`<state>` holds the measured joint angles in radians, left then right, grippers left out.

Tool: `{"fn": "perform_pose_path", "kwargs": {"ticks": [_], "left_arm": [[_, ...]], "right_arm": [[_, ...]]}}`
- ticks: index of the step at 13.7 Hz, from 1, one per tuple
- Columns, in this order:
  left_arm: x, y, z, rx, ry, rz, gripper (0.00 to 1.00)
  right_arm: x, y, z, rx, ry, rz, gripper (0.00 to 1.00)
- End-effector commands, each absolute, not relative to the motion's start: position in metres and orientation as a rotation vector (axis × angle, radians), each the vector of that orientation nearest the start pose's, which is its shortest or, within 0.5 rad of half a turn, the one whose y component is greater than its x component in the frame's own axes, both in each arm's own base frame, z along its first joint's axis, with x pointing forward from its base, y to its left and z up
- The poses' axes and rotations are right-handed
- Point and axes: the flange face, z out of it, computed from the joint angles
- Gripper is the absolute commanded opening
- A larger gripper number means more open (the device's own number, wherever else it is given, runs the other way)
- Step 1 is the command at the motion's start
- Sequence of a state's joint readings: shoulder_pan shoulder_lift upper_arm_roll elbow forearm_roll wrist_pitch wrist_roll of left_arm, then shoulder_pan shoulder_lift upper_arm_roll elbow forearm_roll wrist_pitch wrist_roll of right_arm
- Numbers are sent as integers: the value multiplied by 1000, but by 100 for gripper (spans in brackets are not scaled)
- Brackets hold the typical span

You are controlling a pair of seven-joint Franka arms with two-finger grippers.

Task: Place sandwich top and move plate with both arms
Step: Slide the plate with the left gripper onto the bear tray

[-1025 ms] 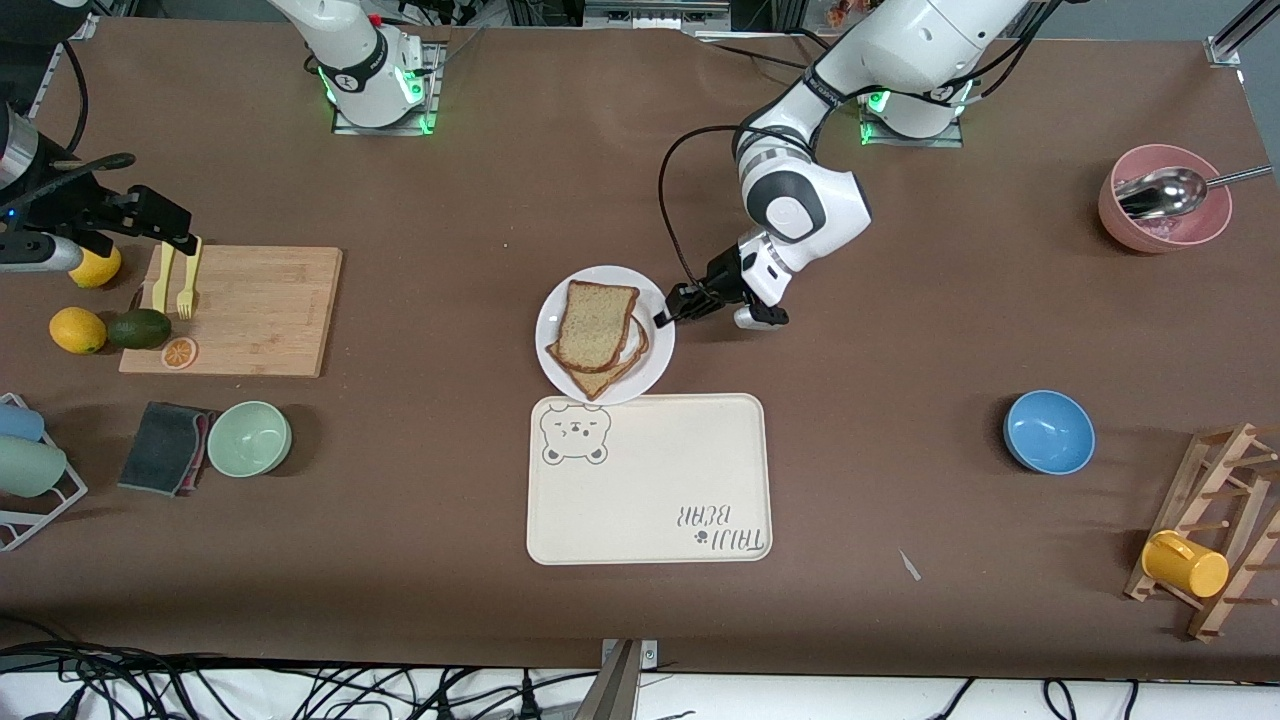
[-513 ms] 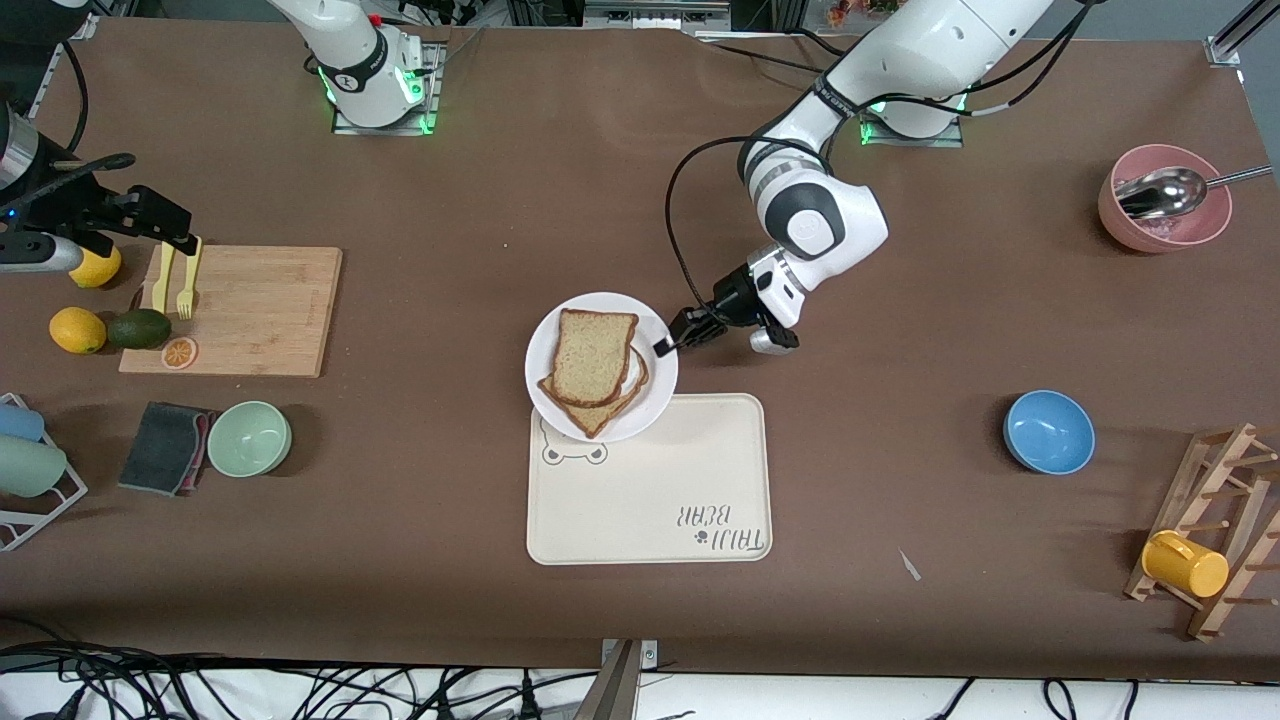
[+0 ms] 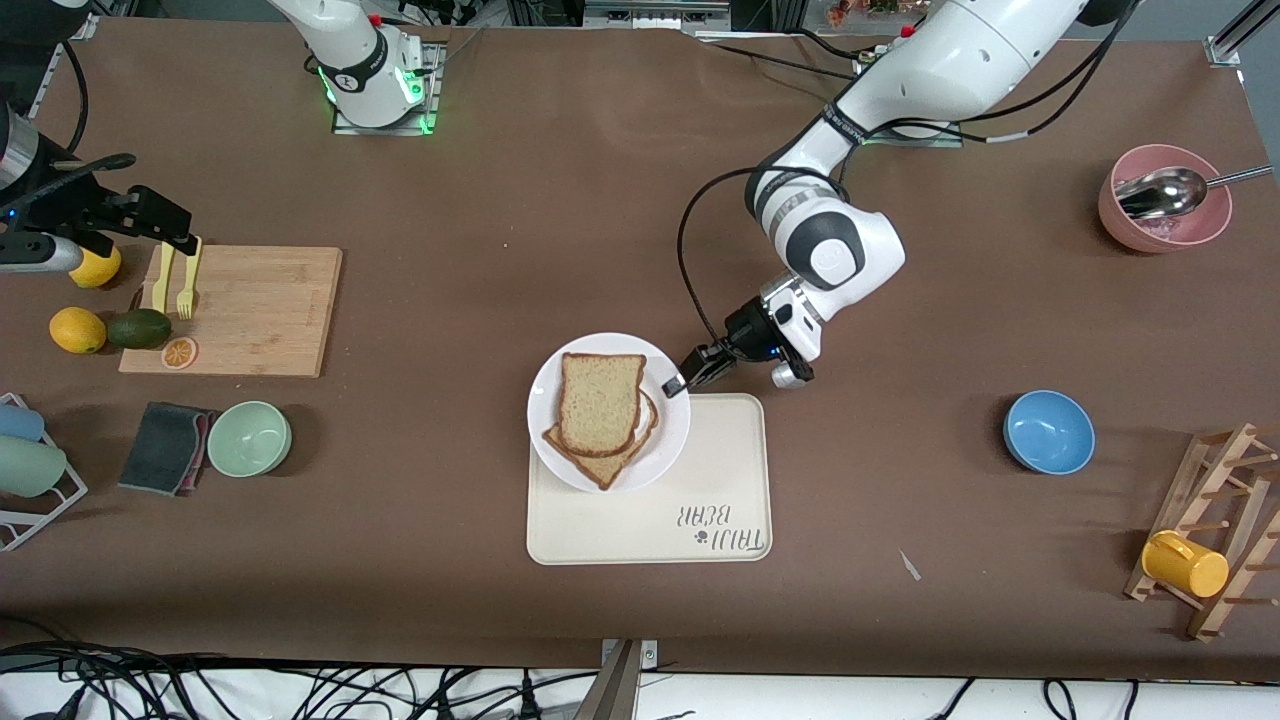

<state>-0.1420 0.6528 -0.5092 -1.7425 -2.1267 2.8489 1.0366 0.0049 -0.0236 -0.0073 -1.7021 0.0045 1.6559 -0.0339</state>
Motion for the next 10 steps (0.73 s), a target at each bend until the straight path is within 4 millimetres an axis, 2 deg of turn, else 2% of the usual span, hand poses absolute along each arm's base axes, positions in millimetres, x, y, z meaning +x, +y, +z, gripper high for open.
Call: {"fn": "perform_pose_path", "kwargs": {"ticks": [1,5,8,10], "left_arm": [[585,-336,223,1911,620,350,0],[611,-326,199,1916,620,376,0],[621,-325,183,1924,607,381,0],[631,-317,167,1938,615,401,0]], "right_arm": [[551,-2,587,-3130,-47,43,100],[551,-2,587,-3130,-47,43,100],[551,-2,588,-3130,-47,40,100],[551,-2,587,-3130,-44,43,100]]}}
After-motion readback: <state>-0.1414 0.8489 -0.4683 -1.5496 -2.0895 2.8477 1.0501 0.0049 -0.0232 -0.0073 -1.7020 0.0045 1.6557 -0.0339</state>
